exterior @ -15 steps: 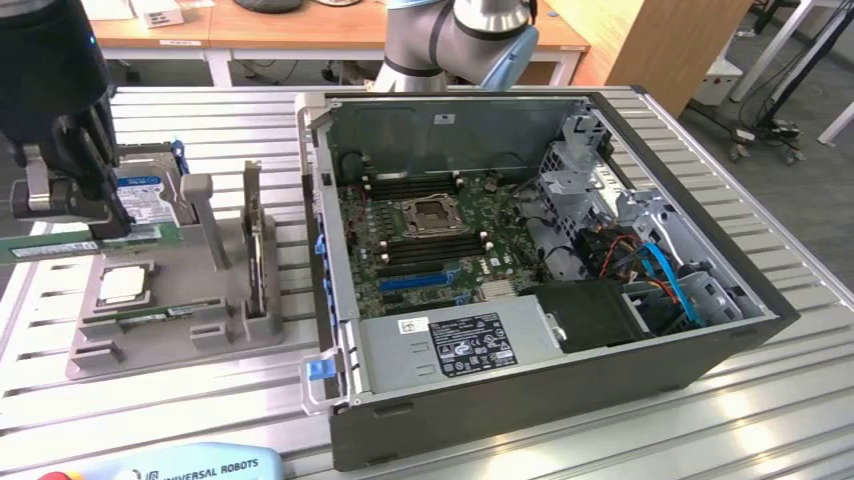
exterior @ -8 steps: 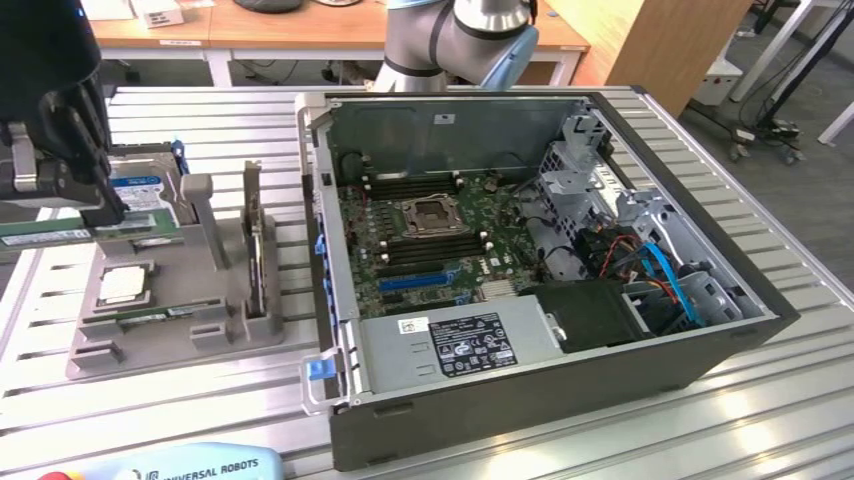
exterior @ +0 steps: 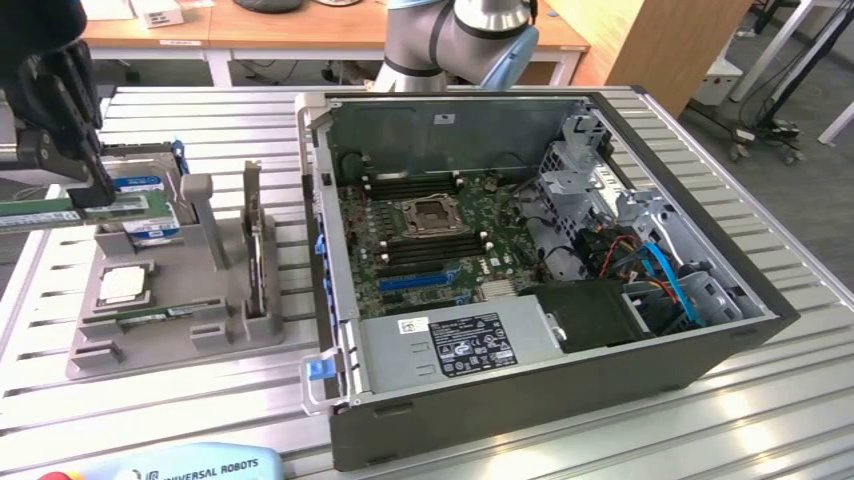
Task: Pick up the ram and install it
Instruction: 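Pick up the ram and move it above insertion slot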
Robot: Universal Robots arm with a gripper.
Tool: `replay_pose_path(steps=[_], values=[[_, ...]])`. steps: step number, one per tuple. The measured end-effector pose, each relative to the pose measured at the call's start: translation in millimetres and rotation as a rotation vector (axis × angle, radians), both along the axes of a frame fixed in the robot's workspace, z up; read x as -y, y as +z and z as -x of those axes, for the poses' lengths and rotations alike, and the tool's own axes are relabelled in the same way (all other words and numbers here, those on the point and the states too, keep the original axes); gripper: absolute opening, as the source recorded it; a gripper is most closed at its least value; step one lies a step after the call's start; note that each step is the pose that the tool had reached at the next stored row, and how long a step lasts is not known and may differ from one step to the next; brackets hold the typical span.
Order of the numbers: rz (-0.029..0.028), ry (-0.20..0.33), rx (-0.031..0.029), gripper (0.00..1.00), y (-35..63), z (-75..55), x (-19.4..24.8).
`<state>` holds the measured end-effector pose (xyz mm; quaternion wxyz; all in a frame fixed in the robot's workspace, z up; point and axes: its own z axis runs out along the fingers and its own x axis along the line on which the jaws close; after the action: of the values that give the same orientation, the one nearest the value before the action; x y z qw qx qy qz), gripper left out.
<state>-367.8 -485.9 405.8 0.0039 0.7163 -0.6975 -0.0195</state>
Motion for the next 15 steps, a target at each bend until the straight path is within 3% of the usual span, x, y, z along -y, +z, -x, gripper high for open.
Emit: replay_pose_path(steps=[9,15], values=[[0.0000,0.000,0.0000,0.11,17.7,-0.3,0.0],[0.0000,0.000,0.0001,0.11,19.3,-0.3,0.0]])
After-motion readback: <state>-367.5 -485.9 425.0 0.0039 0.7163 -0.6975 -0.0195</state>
